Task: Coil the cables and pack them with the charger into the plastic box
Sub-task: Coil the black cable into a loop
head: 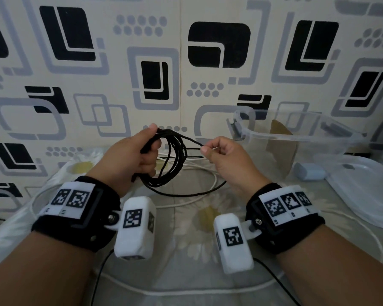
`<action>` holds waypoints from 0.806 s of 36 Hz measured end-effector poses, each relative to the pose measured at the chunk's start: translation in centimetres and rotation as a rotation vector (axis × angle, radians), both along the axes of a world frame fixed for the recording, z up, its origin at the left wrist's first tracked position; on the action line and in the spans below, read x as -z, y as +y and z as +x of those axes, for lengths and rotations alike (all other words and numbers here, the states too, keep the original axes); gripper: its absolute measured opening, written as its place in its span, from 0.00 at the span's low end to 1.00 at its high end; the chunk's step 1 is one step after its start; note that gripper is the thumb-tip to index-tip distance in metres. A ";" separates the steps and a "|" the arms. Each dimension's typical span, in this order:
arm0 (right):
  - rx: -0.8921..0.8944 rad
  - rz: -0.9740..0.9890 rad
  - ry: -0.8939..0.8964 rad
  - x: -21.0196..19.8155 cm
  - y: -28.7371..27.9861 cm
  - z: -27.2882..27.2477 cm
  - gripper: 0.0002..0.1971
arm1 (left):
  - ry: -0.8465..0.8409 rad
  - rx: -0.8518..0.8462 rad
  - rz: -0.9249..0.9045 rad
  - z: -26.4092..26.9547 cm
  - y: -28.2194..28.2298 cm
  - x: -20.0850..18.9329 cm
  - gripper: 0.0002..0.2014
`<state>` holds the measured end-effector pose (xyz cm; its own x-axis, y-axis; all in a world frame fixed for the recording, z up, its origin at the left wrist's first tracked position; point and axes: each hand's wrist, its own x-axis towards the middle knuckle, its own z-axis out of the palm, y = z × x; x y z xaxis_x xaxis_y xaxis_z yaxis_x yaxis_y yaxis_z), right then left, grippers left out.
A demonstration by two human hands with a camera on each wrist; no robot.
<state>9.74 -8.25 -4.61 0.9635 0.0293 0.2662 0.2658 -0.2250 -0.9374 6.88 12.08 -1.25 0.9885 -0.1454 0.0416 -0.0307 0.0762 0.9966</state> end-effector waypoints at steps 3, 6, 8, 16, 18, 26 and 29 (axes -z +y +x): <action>-0.091 0.060 0.073 0.1 0.3 -0.3 0.05 | 0.024 0.005 -0.115 0.1 0.2 -0.1 0.22; -0.224 0.212 0.144 0.0 0.4 -0.5 0.04 | 0.042 -0.013 -0.219 0.3 0.6 -0.1 0.22; -0.303 0.275 0.194 0.0 0.3 -0.7 0.05 | 0.053 -0.031 -0.300 0.4 0.8 -0.2 0.22; -0.680 0.368 0.354 0.4 0.1 -1.6 0.12 | 0.096 -0.064 -0.561 0.5 1.4 -0.4 0.22; -0.754 0.352 0.398 0.6 0.3 -1.8 0.11 | 0.093 -0.063 -0.575 0.5 1.4 -0.5 0.23; -0.574 0.341 0.414 0.4 0.6 -1.5 0.05 | 0.061 -0.125 -0.727 0.8 2.1 -0.4 0.23; -0.364 0.390 0.328 0.1 0.6 -1.1 0.04 | 0.064 -0.187 -0.788 1.1 2.5 -0.2 0.24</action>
